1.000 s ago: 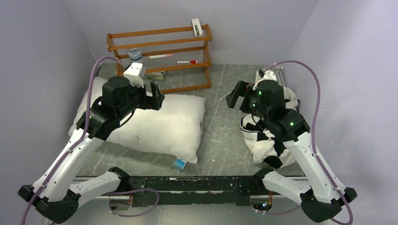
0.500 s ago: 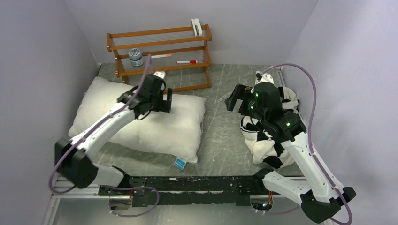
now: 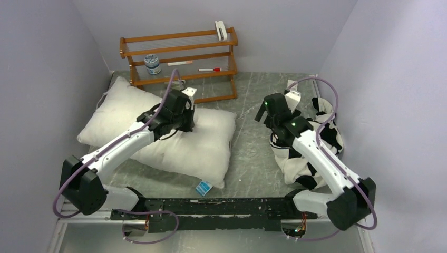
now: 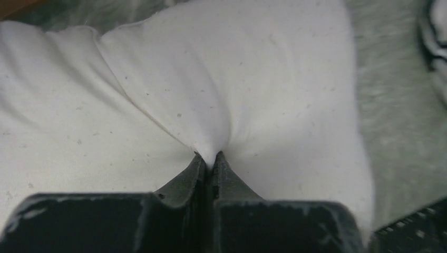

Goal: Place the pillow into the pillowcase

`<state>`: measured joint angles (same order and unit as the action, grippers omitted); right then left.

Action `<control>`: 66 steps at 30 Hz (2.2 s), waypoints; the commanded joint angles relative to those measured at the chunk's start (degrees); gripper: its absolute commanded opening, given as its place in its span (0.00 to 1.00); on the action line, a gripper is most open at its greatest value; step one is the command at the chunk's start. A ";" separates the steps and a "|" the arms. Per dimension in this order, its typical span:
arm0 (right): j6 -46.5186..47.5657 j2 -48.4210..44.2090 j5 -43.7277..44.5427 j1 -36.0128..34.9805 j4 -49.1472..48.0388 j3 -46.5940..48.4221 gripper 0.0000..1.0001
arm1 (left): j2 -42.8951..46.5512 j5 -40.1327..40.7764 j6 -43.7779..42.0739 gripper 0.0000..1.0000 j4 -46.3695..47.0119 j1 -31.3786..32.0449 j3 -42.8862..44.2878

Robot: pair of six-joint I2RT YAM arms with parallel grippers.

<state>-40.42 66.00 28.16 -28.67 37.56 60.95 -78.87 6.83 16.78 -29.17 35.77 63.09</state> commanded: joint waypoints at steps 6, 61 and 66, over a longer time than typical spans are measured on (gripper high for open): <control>-5.44 13.47 14.79 18.49 4.41 -0.51 1.00 | 2.25 -27.90 7.47 0.05 7.07 4.47 7.36; -1.81 1.17 -40.05 8.90 -24.39 28.14 0.00 | -1.53 -23.15 15.96 0.51 19.55 5.63 9.04; -0.88 1.75 -43.51 2.93 -30.28 22.06 0.00 | 13.60 -6.96 11.47 0.89 5.95 3.77 10.72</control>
<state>-42.92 68.42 -10.04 -22.04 15.90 85.43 -77.08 -14.59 32.38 -11.31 40.77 70.78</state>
